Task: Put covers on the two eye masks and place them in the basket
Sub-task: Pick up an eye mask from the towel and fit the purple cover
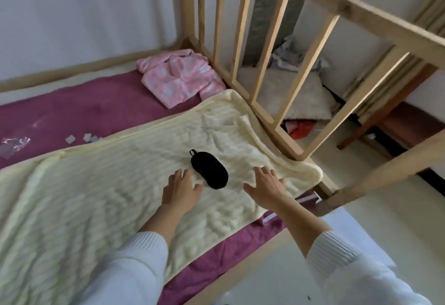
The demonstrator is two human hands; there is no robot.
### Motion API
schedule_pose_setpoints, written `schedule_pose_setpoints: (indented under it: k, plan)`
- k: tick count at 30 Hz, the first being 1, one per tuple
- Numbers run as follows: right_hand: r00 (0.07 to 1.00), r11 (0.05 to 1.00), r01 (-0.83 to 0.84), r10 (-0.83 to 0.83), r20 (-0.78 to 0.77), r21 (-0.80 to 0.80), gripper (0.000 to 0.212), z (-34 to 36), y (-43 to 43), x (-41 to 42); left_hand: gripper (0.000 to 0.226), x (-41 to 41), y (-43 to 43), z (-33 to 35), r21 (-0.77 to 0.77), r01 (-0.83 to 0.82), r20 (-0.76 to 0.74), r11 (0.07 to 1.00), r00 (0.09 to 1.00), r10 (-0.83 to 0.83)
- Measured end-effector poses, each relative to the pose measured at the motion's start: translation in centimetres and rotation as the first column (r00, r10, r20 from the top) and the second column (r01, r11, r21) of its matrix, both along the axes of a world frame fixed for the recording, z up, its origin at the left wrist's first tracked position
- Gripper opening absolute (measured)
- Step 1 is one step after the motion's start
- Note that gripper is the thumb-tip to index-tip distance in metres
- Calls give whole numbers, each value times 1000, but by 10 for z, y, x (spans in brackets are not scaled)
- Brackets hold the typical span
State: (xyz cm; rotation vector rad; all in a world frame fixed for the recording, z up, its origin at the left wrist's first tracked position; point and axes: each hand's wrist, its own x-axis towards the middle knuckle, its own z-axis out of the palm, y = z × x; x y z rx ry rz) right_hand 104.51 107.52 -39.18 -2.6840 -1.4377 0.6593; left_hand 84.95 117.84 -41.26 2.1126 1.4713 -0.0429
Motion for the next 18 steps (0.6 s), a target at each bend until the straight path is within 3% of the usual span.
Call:
schedule_pose_setpoints:
  k: [12, 18]
  plan:
    - [971, 966, 30, -89, -222, -257, 65, -178, 113, 17, 54, 43, 101, -188, -382, -246, 0, 891, 964, 266]
    - [948, 966, 134, -190, -256, -219, 62, -226, 139, 21, 53, 77, 126, -230, -539, -394, 164, 744, 818, 552]
